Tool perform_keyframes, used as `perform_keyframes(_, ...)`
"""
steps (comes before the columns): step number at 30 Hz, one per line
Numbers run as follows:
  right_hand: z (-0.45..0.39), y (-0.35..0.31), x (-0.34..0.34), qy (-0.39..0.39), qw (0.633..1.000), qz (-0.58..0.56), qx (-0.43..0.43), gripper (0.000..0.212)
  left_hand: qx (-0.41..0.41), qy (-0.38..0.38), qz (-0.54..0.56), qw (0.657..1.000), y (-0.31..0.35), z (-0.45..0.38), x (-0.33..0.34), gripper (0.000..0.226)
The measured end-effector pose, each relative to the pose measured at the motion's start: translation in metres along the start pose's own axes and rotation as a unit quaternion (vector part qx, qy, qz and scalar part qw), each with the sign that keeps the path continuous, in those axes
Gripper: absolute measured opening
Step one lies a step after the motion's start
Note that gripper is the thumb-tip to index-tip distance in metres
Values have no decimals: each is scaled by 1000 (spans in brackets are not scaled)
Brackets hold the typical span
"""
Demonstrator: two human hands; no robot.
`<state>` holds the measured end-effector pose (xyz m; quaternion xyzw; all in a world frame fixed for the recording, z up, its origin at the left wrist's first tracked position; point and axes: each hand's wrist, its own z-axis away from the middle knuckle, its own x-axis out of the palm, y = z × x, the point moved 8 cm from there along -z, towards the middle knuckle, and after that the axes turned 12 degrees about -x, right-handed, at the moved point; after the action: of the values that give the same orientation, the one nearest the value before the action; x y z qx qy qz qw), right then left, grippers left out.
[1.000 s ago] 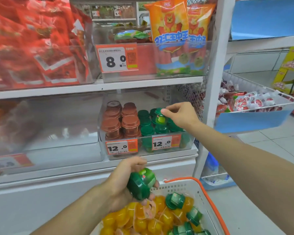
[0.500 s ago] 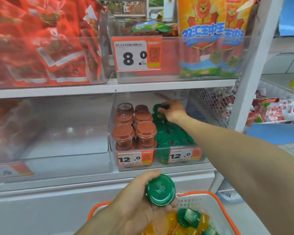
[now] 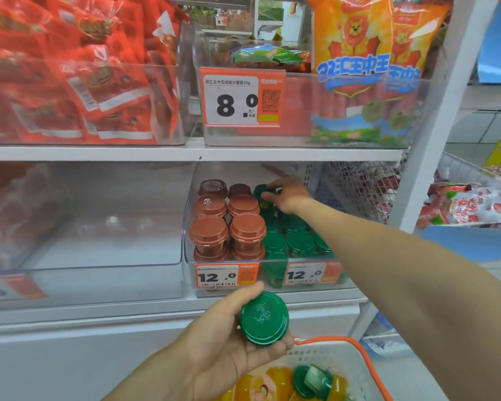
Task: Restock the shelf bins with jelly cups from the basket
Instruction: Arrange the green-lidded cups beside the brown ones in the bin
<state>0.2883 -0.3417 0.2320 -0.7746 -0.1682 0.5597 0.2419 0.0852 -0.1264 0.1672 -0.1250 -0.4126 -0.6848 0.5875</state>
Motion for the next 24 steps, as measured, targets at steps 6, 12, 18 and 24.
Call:
perform_keyframes(6, 44, -23, -34, 84, 991, -79, -70, 18, -19, 63, -75, 995, -2, 10, -13, 59)
perform_keyframes(12, 171, -98, -60, -61, 941, -268, -196, 11, -3, 59, -153, 987, 6, 15, -9, 63)
perform_keyframes(18, 221, -112, -26, -200, 921, -269, -198, 51, 47, 34, -211, 976, 6, 15, 9, 72)
perform_keyframes(24, 232, -81, -17, -116, 924, -341, -130, 39, 56, 39, -210, 975, 0, 19, 10, 59)
